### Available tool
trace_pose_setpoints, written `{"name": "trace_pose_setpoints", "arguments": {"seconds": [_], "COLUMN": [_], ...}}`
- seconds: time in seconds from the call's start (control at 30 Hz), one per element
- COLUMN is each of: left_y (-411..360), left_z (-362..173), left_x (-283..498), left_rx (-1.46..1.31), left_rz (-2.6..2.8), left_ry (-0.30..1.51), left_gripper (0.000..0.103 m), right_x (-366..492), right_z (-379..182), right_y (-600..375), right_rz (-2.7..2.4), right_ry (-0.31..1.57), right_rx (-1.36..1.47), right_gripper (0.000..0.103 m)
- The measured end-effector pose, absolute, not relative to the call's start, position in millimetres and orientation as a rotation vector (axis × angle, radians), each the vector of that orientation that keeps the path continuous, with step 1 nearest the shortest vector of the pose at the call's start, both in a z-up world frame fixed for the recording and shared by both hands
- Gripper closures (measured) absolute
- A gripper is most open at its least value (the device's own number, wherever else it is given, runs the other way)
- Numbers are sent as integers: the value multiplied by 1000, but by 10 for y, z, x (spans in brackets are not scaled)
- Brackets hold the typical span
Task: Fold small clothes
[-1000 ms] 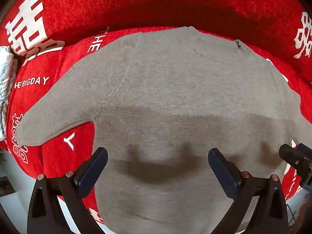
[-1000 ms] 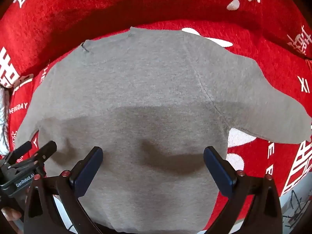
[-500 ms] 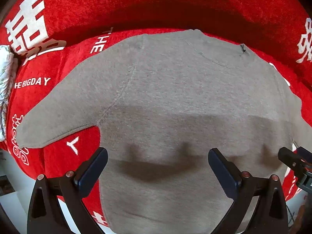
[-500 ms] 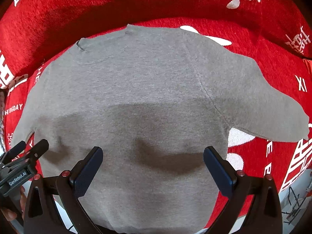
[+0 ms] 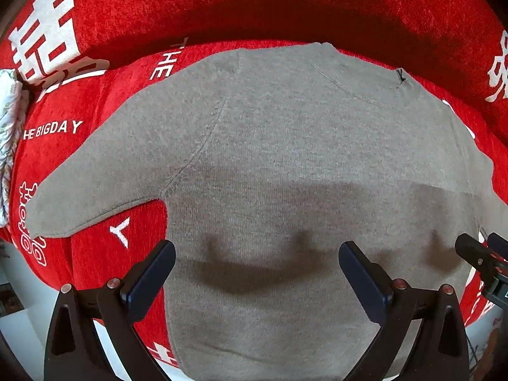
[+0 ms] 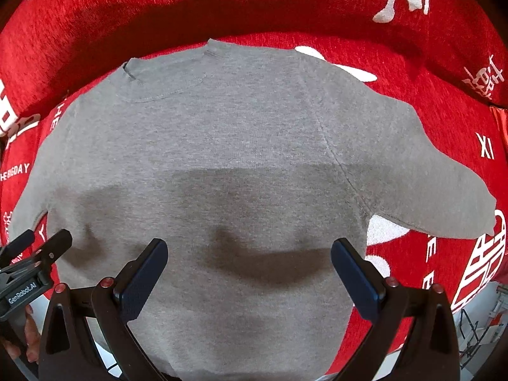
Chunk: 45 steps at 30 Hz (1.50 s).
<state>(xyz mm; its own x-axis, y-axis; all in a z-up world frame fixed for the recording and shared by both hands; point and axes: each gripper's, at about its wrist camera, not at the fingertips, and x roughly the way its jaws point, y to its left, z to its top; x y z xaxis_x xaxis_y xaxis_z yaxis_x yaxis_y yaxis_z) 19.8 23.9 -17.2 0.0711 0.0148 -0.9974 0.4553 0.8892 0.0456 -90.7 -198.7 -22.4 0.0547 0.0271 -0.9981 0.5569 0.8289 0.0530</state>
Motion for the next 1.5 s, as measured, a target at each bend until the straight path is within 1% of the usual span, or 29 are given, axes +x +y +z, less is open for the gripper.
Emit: {"name": "trace_pose_setpoints", "arguments": {"seconds": [1.5], "left_y": [525], "left_z": [-156], "left_x": [177], "left_rx": [384], "left_rz": [-320], "left_ry": [1466], "left_gripper": [0], "right_x": [-898], "right_z": [-170], "right_y": [-1732], "right_rz": [-443], "right_ry": [1481], "right_rx": [463], "right_gripper": [0]}}
